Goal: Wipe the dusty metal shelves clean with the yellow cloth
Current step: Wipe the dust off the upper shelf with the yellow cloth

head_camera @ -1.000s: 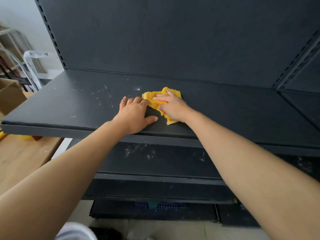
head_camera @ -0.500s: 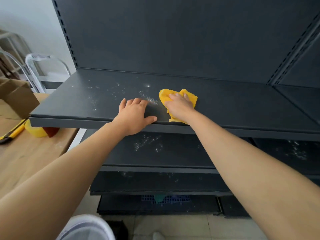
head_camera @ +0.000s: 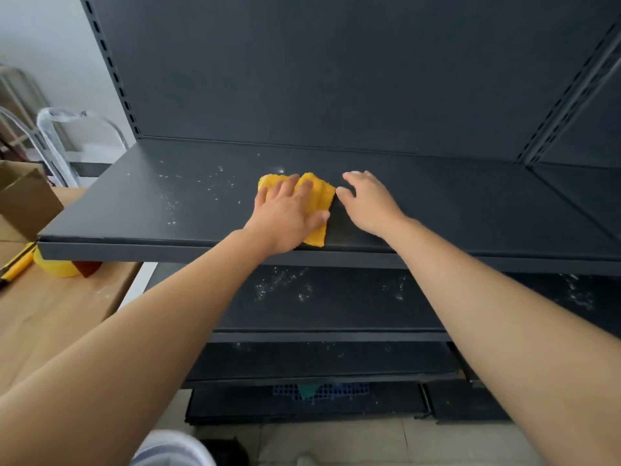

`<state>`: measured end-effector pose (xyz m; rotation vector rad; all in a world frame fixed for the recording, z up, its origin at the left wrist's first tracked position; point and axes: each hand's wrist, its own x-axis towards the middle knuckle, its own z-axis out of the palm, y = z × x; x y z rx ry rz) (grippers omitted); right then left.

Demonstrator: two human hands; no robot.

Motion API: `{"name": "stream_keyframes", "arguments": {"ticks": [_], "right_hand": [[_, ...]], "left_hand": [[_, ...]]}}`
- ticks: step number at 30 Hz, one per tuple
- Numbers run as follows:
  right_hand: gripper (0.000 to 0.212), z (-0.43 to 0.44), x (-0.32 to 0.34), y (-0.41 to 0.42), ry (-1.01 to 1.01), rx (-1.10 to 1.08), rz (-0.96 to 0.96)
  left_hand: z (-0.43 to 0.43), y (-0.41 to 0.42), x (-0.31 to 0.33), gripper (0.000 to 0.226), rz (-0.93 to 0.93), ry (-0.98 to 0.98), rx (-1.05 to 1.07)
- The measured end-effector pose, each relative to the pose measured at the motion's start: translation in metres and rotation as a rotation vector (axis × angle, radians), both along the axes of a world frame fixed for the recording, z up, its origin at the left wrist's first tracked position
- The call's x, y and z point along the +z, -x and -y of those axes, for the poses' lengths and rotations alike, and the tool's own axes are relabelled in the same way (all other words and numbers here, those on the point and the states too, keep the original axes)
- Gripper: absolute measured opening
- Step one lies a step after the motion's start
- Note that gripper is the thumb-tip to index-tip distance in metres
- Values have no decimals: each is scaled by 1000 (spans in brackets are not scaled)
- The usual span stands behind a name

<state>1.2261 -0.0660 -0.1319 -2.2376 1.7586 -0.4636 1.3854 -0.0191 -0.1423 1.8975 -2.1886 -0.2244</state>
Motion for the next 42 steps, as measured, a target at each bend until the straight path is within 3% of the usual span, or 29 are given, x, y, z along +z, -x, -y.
{"name": "stream_keyframes", "arguments": {"ticks": [2,5,11,20,25,30,35,42], "right_hand": [[52,4,-8,6,27,35,-213],[56,9,-16,6,10,48,-320],[54,16,-19,-22,-14,101,-282],[52,15,-16,-53,-33,193,-187],[49,21,-15,-42,-27,162,-171],[52,24,-16,-43,-20,131,-215],[57,18,-19,-69,-10,209,-281],[57,9,-16,-86,-110,282,-264]], "left_hand": [[5,7,-2,65,100,-35,-26],[7,2,0,57,156,-40,-27],[0,-34,1,48,134,-37,49],[-13,-100,2,37,75,43,366],[-6,-45,3,41,154,22,239],[-3,-35,0,38,95,-5,121],[-20,-72,-1,42,59,-23,156],[-35,-153,-13,41,45,30,376]]}}
